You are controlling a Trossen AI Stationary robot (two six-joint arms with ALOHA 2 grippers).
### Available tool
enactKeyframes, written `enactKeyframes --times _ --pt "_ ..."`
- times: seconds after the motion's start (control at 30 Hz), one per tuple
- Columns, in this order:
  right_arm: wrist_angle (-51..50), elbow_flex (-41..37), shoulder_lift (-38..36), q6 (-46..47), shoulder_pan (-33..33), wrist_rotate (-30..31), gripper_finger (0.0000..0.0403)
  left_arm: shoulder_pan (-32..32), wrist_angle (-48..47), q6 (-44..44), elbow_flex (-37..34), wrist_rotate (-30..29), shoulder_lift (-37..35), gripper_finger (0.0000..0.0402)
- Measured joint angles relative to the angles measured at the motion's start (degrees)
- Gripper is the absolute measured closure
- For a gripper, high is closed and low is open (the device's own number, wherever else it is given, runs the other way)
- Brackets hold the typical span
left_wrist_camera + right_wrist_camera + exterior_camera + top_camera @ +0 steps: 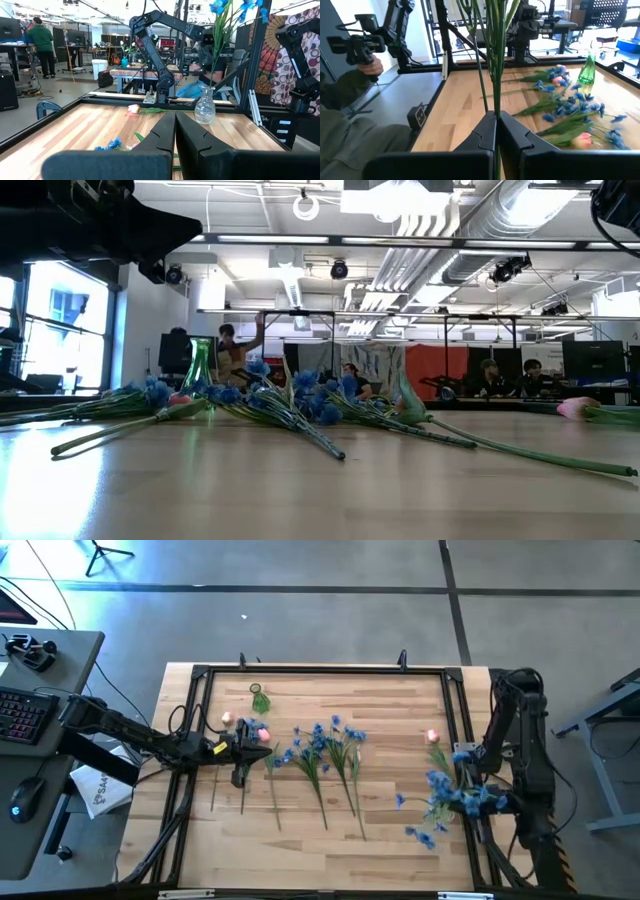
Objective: Sort flowers into vase by color
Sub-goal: Put the right blue flowers into the transparent vase
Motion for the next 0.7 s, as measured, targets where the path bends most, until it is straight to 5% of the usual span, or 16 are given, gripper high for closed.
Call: enactKeyframes --times 0.3,0.7 --pt "-7.20 0.00 0.33 10.09 -0.05 -5.19 0.0403 0.00 -0.27 -0.15 0.00 0.00 0.00 0.0401" --pt "-15.80 0.00 0.33 24.74 -2.93 -22.56 0.0403 0.00 -0.26 -0.58 0.00 0.00 0.00 0.0401"
